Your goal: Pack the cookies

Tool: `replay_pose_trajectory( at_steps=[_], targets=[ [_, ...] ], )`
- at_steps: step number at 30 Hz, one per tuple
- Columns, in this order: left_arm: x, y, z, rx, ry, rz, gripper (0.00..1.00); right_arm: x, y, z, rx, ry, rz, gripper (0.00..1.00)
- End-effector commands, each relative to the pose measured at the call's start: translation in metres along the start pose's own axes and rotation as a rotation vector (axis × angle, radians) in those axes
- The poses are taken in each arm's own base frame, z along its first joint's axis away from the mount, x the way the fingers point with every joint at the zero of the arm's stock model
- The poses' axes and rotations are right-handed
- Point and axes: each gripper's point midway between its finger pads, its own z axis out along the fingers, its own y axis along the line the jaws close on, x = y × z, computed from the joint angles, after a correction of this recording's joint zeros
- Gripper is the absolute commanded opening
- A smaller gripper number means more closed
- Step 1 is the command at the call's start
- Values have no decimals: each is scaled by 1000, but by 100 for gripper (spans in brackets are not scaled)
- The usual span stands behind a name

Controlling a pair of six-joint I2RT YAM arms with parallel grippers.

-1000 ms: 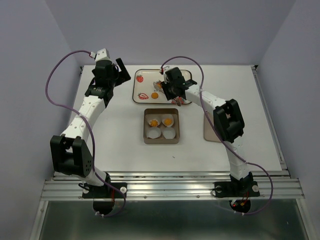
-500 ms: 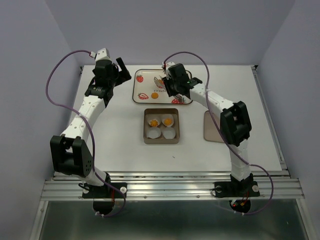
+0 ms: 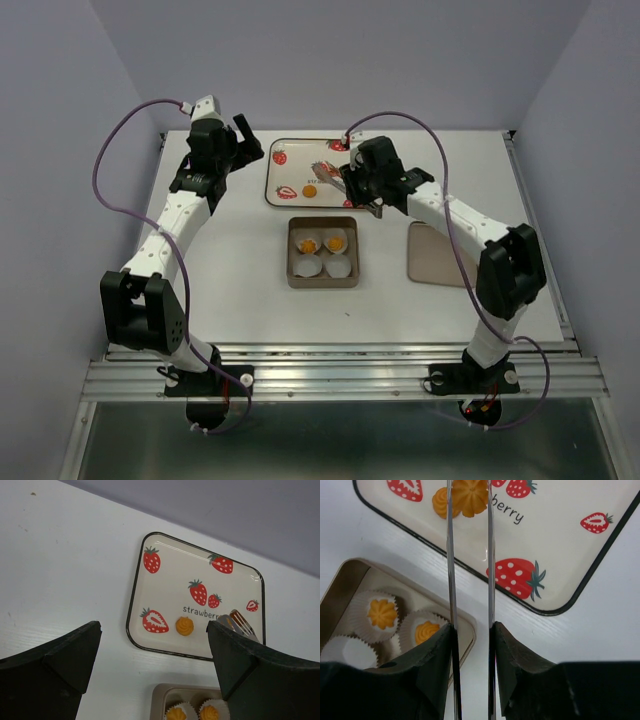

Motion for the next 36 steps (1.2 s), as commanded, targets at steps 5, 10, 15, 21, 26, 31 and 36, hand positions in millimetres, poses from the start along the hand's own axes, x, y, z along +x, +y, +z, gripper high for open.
replay_pose_trajectory(
  at_steps=[5, 10, 15, 21, 26, 31, 36],
  targets=[
    [-28, -24, -7, 110, -74, 5, 99, -14, 19, -88, -140, -123, 64, 32],
    [-23, -30, -5, 144, -58, 8, 99, 25, 38, -113, -191, -37, 68, 33],
    [-19, -34, -4, 154, -51, 9, 99, 55, 60, -138, -236, 39, 25, 34],
    [-14, -34, -7, 155, -44, 13, 99, 91, 78, -149, -271, 145, -4, 34],
    [-9, -34, -11, 159, -37, 17, 99, 106, 85, -157, -286, 187, -23, 34],
    [-9, -35, -15, 159, -42, 19, 99, 113, 85, -165, -286, 215, -38, 35],
    [-6, -34, -17, 156, -41, 24, 99, 117, 87, -167, -293, 238, -57, 37]
  ],
)
